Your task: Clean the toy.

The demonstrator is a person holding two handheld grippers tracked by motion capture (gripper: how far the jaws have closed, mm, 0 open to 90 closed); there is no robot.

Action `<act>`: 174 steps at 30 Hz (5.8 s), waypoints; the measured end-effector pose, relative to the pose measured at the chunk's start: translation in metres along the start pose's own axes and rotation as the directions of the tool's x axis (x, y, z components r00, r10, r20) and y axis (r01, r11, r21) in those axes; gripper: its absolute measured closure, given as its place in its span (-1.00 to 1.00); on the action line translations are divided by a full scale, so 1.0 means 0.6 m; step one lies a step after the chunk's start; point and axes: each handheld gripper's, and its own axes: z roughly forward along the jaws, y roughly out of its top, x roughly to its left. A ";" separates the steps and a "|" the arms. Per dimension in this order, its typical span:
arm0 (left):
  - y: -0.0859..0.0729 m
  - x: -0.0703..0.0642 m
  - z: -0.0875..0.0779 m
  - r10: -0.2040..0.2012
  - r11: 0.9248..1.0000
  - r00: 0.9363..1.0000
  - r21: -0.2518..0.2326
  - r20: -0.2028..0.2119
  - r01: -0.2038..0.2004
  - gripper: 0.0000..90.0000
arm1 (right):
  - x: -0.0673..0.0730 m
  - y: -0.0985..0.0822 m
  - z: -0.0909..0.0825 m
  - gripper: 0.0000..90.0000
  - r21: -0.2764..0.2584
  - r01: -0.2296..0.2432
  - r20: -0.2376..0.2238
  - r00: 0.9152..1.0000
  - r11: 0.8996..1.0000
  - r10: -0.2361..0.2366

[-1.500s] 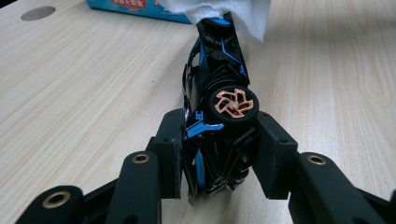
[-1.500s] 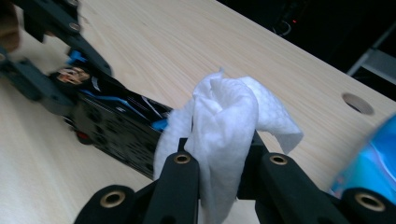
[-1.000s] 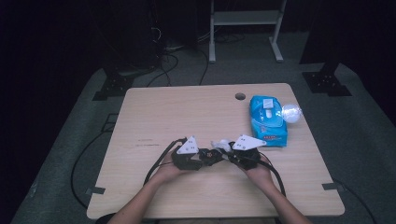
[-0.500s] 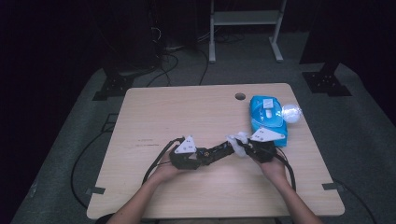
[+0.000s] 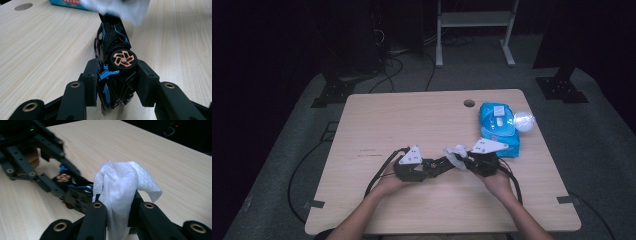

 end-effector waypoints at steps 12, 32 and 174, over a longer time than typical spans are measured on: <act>0.001 -0.002 0.001 -0.002 1.000 1.000 -0.002 0.006 0.002 0.30 | 0.071 0.025 0.067 0.80 0.013 0.101 -0.105 0.990 0.995 -0.099; 0.002 -0.001 -0.003 0.016 1.000 1.000 0.008 0.019 -0.017 0.31 | -0.035 -0.021 -0.004 0.80 0.000 -0.008 0.099 0.995 1.000 0.008; 0.115 -0.033 0.001 0.069 0.987 0.997 0.142 0.024 -0.071 0.43 | -0.009 0.029 -0.033 0.79 -0.088 -0.143 -0.166 0.978 0.986 0.127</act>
